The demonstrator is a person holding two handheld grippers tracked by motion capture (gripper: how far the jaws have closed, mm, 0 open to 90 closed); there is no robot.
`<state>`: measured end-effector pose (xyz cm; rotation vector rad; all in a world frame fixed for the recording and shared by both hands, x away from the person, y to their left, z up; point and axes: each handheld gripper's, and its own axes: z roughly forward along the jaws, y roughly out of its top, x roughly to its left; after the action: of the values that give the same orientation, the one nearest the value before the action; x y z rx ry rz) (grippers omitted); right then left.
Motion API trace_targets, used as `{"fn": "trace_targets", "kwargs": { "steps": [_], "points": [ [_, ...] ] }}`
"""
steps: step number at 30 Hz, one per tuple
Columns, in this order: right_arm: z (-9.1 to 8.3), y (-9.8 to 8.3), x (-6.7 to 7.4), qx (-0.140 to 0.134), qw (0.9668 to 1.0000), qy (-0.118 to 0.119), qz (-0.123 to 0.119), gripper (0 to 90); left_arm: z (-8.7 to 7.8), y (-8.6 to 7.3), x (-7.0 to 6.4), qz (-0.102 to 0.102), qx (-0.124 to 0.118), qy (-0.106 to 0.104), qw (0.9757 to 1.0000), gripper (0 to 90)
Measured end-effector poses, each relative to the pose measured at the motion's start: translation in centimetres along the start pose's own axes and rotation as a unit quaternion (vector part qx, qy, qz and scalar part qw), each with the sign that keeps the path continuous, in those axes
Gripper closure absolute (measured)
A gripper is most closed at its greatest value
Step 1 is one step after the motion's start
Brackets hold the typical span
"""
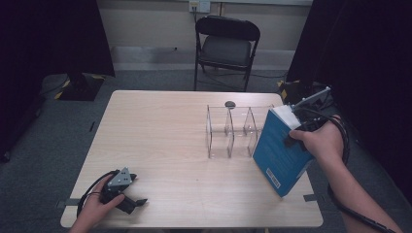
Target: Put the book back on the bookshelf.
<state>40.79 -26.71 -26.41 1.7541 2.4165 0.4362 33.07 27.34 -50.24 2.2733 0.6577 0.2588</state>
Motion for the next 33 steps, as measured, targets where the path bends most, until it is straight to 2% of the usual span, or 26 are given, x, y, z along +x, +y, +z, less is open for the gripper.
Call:
{"fn": "trace_targets", "kwargs": {
  "steps": [7, 9, 12, 16, 17, 24, 29, 33],
  "points": [
    [-0.6, 0.9, 0.1, -0.002, 0.9999, -0.013, 0.006, 61.6, 0.0, 0.0, 0.0, 0.000, 0.000, 0.000, 1.0000, 0.0],
    [-0.8, 1.2, -0.1, -0.008, 0.9997, -0.016, 0.016, 61.6, 0.0, 0.0, 0.0, -0.001, 0.000, -0.001, 1.0000, 0.0],
    [-1.0, 1.4, -0.1, -0.014, 0.9996, -0.020, 0.016, 61.6, 0.0, 0.0, 0.0, -0.001, -0.001, 0.000, 1.0000, 0.0],
    [-1.1, 1.8, -0.2, -0.014, 0.9995, -0.017, 0.021, 61.6, 0.0, 0.0, 0.0, -0.001, 0.000, 0.000, 1.0000, 0.0],
    [-1.2, 2.0, -0.5, -0.022, 0.9993, -0.016, 0.024, 61.7, 0.0, 0.0, 0.0, -0.001, 0.000, -0.001, 1.0000, 0.0],
    [-0.9, 2.9, -0.5, -0.025, 0.9986, -0.034, 0.033, 61.6, 0.0, 0.0, 0.0, -0.001, 0.000, 0.000, 1.0000, 0.0],
    [-0.9, 3.4, -0.5, -0.031, 0.9983, -0.029, 0.040, 61.6, 0.0, 0.0, 0.0, -0.001, 0.000, 0.000, 1.0000, 0.0],
    [-0.7, 4.1, -0.2, -0.033, 0.9981, -0.035, 0.039, 61.6, 0.0, 0.0, 0.0, -0.001, -0.001, -0.001, 1.0000, 0.0]
  ]
}}
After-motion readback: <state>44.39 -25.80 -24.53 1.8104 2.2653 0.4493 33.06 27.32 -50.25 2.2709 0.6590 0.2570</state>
